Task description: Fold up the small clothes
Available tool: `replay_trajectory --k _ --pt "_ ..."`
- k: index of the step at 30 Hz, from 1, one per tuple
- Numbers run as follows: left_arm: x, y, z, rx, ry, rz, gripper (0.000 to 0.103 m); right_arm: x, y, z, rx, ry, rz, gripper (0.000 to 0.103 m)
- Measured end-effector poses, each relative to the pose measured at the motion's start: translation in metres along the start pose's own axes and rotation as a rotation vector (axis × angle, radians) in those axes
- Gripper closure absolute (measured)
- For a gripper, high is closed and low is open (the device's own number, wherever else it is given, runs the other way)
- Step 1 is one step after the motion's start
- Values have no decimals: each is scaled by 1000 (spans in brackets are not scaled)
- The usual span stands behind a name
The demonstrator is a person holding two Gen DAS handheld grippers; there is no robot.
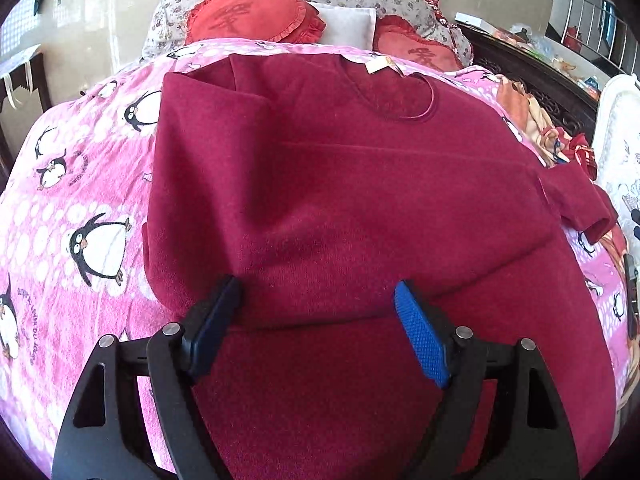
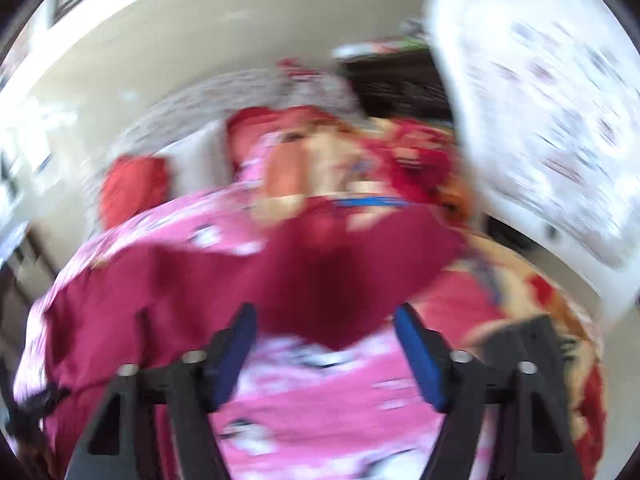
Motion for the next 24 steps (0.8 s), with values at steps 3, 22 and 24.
replay_trajectory --k 3,22,24 --pt "-1 -2 0 4 8 -1 23 21 14 8 -28 -29 -32 43" --pt "1 0 -6 -20 -5 3 22 69 33 54 294 116 -70 97" --pt "0 0 -7 -26 -11 6 22 48 44 32 244 172 -22 97"
Point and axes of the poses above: each gripper's, at about its wrist camera, not at the fingertips, and x roughly the way its jaws point, z to its right, y to its top, the point moved 2 cm from there along x, roughly the way its jaws point, and after that the axes turned 11 degrees about -y, right-handed, at the moved point
